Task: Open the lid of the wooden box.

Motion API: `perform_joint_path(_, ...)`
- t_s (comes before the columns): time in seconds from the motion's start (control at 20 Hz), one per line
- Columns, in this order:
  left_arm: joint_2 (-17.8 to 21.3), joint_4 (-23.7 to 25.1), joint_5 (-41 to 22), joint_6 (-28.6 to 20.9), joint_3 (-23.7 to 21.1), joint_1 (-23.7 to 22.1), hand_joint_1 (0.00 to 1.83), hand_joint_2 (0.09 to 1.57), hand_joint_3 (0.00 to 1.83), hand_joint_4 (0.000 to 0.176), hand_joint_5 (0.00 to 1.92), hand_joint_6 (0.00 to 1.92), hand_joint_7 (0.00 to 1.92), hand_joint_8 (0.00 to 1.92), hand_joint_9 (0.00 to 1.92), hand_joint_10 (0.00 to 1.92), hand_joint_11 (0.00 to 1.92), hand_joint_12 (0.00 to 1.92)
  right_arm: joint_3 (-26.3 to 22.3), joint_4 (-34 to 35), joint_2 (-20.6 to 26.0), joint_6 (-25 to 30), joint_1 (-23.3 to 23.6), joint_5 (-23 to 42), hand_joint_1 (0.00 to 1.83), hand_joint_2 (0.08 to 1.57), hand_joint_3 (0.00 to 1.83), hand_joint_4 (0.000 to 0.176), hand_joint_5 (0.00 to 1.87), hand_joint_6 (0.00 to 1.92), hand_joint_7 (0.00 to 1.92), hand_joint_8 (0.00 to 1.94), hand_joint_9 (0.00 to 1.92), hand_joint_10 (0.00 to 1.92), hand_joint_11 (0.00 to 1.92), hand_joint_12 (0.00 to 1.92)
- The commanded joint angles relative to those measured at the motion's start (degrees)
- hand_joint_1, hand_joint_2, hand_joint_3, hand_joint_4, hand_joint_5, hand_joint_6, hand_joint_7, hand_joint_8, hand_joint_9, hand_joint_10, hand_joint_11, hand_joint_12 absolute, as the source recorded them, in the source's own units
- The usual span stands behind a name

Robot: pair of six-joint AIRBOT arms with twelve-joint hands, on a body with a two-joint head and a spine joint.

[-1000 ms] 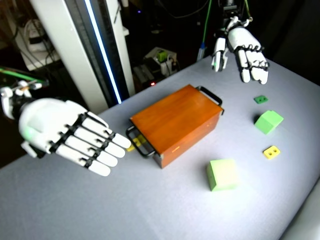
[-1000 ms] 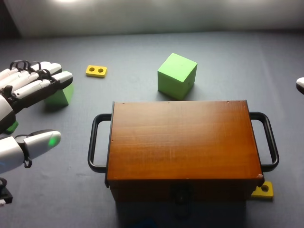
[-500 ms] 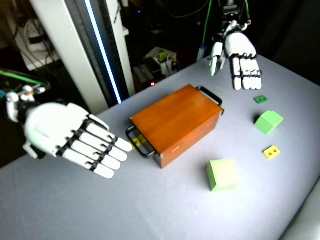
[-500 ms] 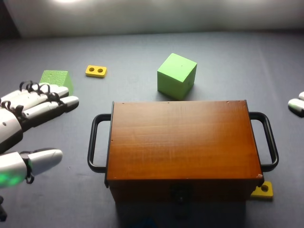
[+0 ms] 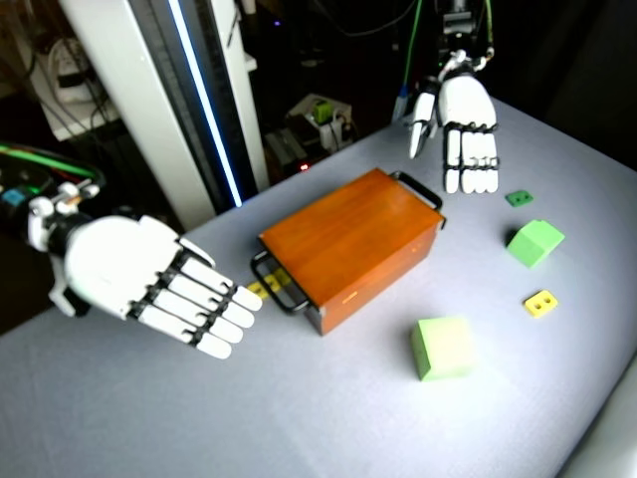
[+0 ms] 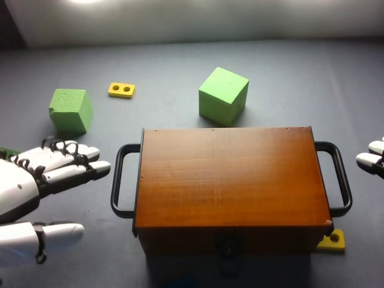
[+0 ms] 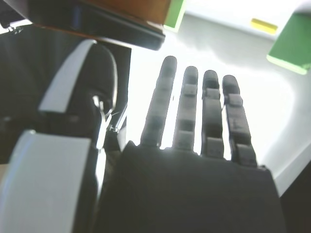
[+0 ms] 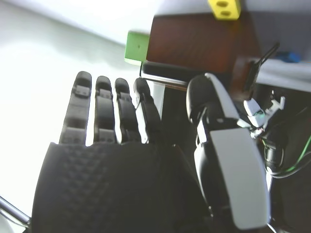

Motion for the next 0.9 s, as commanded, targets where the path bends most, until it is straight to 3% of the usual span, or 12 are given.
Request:
perform_joint_path(0.0,-0.2,-0.6,-5.7,-0.9,-0.3,-0.2,0.08,1.44,0.01,0.000,0.08,0.00,0.00,0.00,0.00,0.00,0.00,0.00,0.5,-0.2,-0.2,0.2,0.7,5.6,0.52,1.37,0.00,0.000,0.11,0.00,0.05,0.01,0.01,0.00,0.02,0.01)
perform_joint_path(0.35,-1.4,1.4,-4.8,-2.7,-0.1,0.2,0.10,1.44,0.00,0.000,0.12,0.01,0.00,0.00,0.00,0.00,0.00,0.00,1.9,-1.3,-2.1,0.2,3.0,1.6,0.50,1.38,0.00,0.000,0.08,0.00,0.03,0.00,0.00,0.00,0.00,0.02)
perform_joint_path(0.4,-1.4,1.5,-4.8,-2.7,-0.1,0.2,0.08,1.45,0.01,0.000,0.11,0.01,0.00,0.00,0.00,0.00,0.00,0.00,2.1,-1.6,-2.5,0.2,3.5,0.7,0.51,1.38,0.00,0.000,0.08,0.00,0.03,0.00,0.00,0.00,0.00,0.21)
perform_joint_path(0.5,-1.6,1.5,-4.8,-2.8,-0.1,0.2,0.07,1.45,0.01,0.000,0.10,0.00,0.00,0.00,0.00,0.00,0.00,0.00,2.5,-2.0,-3.0,0.2,4.2,-0.7,0.52,1.38,0.00,0.000,0.08,0.00,0.03,0.00,0.00,0.00,0.00,0.22)
perform_joint_path(0.6,-1.9,1.8,-4.7,-3.1,0.0,0.1,0.05,1.46,0.01,0.000,0.09,0.00,0.00,0.00,0.00,0.00,0.00,0.00,3.1,-2.6,-3.8,0.2,5.0,-2.3,0.55,1.37,0.00,0.000,0.11,0.00,0.05,0.00,0.01,0.00,0.00,0.51)
perform_joint_path(0.75,-2.5,2.0,-4.4,-3.7,0.5,0.1,0.06,1.46,0.00,0.005,0.06,0.00,0.00,0.00,0.00,0.00,0.00,0.00,3.7,-3.8,-4.9,0.3,6.4,-4.3,0.53,1.38,0.00,0.000,0.10,0.00,0.05,0.00,0.00,0.00,0.00,0.15)
perform_joint_path(0.85,-2.7,2.5,-4.5,-4.0,0.6,-0.1,0.04,1.46,0.00,0.004,0.05,0.00,0.00,0.00,0.00,0.00,0.00,0.00,3.9,-4.5,-5.3,0.4,7.1,-4.7,0.53,1.38,0.00,0.000,0.12,0.00,0.06,0.00,0.01,0.00,0.00,0.01)
